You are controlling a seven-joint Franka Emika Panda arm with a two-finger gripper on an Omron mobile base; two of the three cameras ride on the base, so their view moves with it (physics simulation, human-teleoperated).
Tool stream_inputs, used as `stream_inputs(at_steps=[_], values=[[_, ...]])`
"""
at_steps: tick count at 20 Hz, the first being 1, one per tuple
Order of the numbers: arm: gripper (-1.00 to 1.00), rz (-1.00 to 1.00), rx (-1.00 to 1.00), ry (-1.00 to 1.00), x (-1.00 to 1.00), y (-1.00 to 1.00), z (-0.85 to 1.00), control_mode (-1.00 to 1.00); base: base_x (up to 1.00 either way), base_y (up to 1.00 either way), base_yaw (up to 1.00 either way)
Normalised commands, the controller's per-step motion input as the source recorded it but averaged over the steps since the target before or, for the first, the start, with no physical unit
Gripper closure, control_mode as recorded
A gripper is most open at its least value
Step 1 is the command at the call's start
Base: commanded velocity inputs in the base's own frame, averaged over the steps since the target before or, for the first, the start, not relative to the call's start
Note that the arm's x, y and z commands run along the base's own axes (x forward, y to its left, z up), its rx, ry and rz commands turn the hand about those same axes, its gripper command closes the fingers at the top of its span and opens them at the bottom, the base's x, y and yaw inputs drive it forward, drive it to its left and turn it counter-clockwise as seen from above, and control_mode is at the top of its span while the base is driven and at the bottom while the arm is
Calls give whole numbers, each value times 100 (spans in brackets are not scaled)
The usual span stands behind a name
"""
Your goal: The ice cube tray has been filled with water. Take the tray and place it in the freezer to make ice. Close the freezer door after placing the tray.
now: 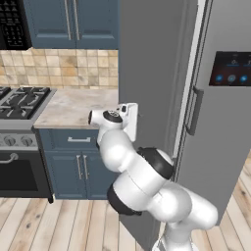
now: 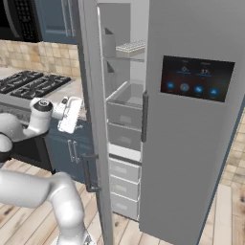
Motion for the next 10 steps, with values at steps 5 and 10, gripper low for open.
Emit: stream_inputs(at_steps=[5, 10], values=[[-100, 21, 7, 0, 1, -81, 0, -100, 0, 0, 0], [-100, 21, 8, 0, 15, -77, 0, -100, 0, 0, 0]])
